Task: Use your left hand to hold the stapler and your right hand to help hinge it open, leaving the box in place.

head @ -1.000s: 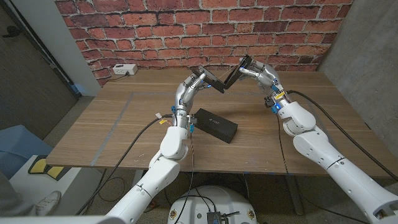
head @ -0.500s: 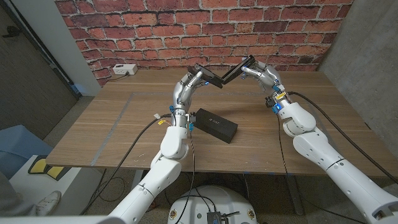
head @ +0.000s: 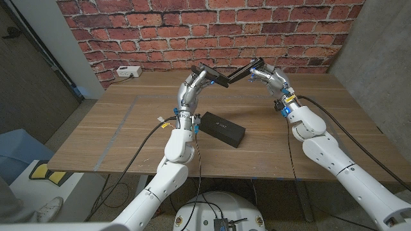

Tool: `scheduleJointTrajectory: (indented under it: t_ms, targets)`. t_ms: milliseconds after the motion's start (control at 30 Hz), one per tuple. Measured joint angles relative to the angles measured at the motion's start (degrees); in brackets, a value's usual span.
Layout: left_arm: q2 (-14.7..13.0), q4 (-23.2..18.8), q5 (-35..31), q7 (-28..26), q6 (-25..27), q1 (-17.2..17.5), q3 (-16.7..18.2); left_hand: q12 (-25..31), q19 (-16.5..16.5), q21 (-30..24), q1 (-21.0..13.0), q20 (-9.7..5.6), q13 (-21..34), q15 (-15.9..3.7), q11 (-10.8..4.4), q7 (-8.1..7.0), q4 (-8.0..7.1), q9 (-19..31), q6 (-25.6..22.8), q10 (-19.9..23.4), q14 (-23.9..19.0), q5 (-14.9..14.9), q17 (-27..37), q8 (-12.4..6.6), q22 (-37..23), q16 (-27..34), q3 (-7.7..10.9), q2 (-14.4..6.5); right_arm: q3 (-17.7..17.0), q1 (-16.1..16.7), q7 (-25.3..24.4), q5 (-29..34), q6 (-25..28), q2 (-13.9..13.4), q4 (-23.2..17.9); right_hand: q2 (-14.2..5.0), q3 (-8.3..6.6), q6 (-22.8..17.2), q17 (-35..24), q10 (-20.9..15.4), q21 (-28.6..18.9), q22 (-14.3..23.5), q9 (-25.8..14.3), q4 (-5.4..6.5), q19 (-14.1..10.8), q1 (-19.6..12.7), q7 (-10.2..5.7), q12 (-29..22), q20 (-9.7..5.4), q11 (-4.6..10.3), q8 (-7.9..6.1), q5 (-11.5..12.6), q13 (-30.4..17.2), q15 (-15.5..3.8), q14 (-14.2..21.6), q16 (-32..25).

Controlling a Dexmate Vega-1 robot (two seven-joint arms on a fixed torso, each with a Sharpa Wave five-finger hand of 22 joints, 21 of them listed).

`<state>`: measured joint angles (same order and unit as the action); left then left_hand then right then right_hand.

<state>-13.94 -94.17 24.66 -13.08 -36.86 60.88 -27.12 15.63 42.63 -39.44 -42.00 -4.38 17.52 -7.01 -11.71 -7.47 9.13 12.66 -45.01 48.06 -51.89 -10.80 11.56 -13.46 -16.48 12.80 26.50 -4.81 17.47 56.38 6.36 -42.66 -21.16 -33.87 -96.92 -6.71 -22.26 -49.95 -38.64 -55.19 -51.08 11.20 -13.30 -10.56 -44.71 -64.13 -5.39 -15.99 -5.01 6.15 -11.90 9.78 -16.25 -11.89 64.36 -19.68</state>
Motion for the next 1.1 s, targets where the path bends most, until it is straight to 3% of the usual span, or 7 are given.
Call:
scheduleJointTrajectory:
  t_ms: [1100]
  targets:
    - [2.2, 4.8, 17.7, 14.9, -3.8, -1.3, 0.6, -1.3, -2.1, -0.8, -0.4, 0.50, -0.7, 0.55, -0.10, -0.64, 0.31, 0.2, -0.2, -0.3, 1.8, 0.0, -0.5, 0.27, 0.8, -1.2, 0.31, -0.4, 0.6, -0.5, 1.1, -5.8, 5.7, 1.1, -1.4, 0.16, -0.39, -0.2, -0.5, 0.0, -0.8, -0.3, 0.0, -0.39, 0.3, 0.2, 0.19, 0.3, 0.12, 0.02, 0.02, 0.0, 0.0, 0.01, 0.0, 0.0]
